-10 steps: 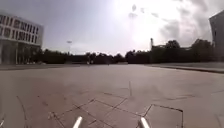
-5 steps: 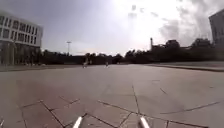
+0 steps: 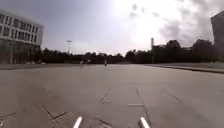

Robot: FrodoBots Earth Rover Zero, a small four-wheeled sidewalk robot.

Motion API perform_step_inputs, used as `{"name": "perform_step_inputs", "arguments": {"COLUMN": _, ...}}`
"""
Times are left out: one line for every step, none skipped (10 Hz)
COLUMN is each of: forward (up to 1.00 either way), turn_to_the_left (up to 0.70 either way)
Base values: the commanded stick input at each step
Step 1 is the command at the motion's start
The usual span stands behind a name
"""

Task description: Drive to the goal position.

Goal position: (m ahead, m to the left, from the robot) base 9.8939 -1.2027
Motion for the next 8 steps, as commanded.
{"name": "perform_step_inputs", "arguments": {"forward": 0.99, "turn_to_the_left": -0.19}}
{"name": "perform_step_inputs", "arguments": {"forward": 1.00, "turn_to_the_left": -0.03}}
{"name": "perform_step_inputs", "arguments": {"forward": 1.00, "turn_to_the_left": -0.01}}
{"name": "perform_step_inputs", "arguments": {"forward": 0.99, "turn_to_the_left": -0.01}}
{"name": "perform_step_inputs", "arguments": {"forward": 0.99, "turn_to_the_left": -0.01}}
{"name": "perform_step_inputs", "arguments": {"forward": 0.99, "turn_to_the_left": -0.01}}
{"name": "perform_step_inputs", "arguments": {"forward": 0.99, "turn_to_the_left": -0.01}}
{"name": "perform_step_inputs", "arguments": {"forward": 0.99, "turn_to_the_left": -0.01}}
